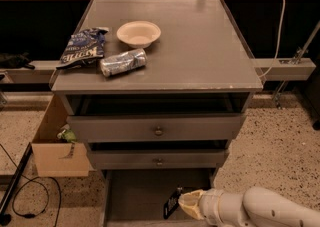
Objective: Place rxbar chocolate into bottom drawer
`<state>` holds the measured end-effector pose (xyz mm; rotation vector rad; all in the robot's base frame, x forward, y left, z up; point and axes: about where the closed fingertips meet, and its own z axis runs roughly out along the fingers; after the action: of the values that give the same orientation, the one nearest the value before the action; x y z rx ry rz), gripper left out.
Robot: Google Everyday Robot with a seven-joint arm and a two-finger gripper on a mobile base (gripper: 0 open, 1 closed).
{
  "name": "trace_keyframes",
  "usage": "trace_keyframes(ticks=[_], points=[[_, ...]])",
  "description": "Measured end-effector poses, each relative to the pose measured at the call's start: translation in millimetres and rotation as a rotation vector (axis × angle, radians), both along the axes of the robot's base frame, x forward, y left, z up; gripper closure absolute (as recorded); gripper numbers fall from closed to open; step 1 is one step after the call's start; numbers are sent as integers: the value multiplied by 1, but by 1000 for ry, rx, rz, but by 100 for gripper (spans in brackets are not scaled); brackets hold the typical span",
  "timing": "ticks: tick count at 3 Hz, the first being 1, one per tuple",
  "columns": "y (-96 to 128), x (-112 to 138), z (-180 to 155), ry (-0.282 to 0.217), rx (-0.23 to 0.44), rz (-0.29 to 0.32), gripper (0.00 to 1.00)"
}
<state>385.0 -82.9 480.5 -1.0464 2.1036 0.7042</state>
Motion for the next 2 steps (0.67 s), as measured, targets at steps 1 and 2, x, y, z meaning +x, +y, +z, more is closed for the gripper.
trace_keyframes(ticks=[1, 2], points=[[2, 26, -54, 31, -3, 22, 100], [2, 26, -54, 31, -3, 22, 100]])
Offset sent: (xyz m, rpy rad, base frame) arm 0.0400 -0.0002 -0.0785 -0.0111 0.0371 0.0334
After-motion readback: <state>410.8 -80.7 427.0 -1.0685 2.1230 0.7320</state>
